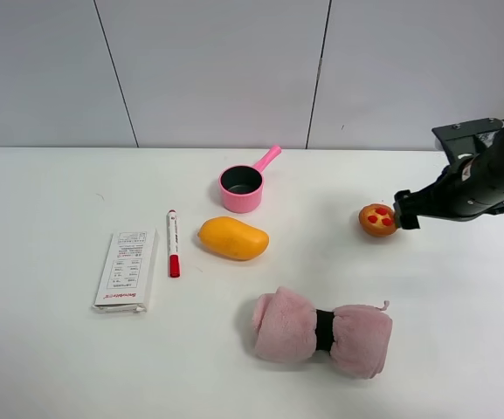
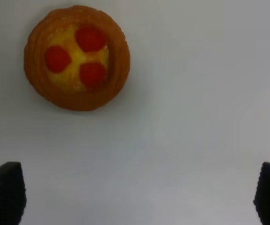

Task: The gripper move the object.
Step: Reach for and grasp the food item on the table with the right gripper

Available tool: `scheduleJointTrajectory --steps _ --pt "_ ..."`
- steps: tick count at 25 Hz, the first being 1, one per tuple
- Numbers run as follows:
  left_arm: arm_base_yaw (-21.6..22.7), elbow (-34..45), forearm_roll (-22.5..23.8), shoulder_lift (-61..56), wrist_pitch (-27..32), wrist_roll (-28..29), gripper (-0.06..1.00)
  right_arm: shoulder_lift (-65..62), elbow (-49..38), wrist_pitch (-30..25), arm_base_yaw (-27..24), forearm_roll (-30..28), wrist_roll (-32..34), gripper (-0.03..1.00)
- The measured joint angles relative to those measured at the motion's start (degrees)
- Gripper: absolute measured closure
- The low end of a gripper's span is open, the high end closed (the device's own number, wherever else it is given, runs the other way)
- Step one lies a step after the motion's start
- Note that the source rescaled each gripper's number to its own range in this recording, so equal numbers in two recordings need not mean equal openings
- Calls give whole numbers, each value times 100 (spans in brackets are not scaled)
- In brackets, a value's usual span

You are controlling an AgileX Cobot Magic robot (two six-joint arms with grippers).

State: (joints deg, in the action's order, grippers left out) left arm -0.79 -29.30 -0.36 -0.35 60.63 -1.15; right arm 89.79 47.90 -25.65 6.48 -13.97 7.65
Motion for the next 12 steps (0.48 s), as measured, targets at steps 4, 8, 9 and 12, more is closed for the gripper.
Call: scheduleJointTrajectory --steps 4,8,9,12 --pt "0 0 0 0 0 2 -6 492 2 470 0 149 0 -3" --pt "0 0 0 0 0 2 -6 758 2 938 0 206 0 -3" --pt "0 0 0 0 0 2 -6 789 9 1049 0 217 0 -3" --pt "0 0 0 0 0 2 -6 915 201 1156 0 218 0 -2"
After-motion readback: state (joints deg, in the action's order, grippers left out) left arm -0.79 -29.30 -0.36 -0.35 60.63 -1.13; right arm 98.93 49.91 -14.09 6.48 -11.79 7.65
